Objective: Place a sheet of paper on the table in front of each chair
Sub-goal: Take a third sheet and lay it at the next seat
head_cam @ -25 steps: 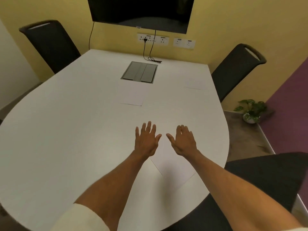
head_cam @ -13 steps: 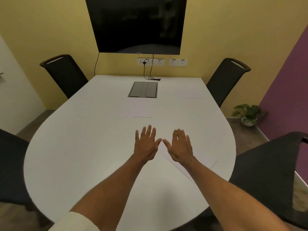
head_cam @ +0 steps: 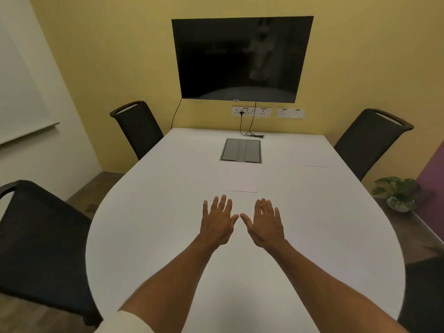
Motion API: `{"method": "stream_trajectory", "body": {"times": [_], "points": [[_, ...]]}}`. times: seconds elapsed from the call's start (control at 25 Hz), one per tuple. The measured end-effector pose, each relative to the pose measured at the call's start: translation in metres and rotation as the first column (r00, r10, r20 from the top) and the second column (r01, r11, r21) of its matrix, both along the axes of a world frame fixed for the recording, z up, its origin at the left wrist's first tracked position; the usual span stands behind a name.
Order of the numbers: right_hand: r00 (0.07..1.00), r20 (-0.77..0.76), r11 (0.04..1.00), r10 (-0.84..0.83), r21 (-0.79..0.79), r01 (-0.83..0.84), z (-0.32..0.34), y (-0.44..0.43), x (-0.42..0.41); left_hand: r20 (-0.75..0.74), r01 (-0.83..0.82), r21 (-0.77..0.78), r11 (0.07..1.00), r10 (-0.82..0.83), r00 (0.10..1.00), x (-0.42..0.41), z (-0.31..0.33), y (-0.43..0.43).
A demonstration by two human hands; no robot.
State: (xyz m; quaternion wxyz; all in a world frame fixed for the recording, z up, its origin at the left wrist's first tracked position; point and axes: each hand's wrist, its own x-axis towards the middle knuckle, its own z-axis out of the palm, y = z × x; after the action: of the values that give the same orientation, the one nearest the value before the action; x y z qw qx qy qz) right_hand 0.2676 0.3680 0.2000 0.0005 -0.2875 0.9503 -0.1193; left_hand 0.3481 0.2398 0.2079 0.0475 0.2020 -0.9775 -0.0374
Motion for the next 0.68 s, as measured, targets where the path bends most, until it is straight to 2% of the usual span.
{"method": "stream_trajectory", "body": {"times": [0.32, 0.68], "points": [[0.997, -0.025, 0.996, -0.076, 0.039, 0.077, -0.017, -0.112, -0.061, 0.025, 0.06, 0.068, 0.996, -0.062, 0.998, -0.068, -0.031, -0.125], [0.992, 0.02, 0.987, -0.129, 0.098, 0.126, -0.044, -0.163, -0.14, 0.049, 0.077, 0.167, 0.983, -0.086, 0.995, -0.156, -0.064, -0.18]]}}
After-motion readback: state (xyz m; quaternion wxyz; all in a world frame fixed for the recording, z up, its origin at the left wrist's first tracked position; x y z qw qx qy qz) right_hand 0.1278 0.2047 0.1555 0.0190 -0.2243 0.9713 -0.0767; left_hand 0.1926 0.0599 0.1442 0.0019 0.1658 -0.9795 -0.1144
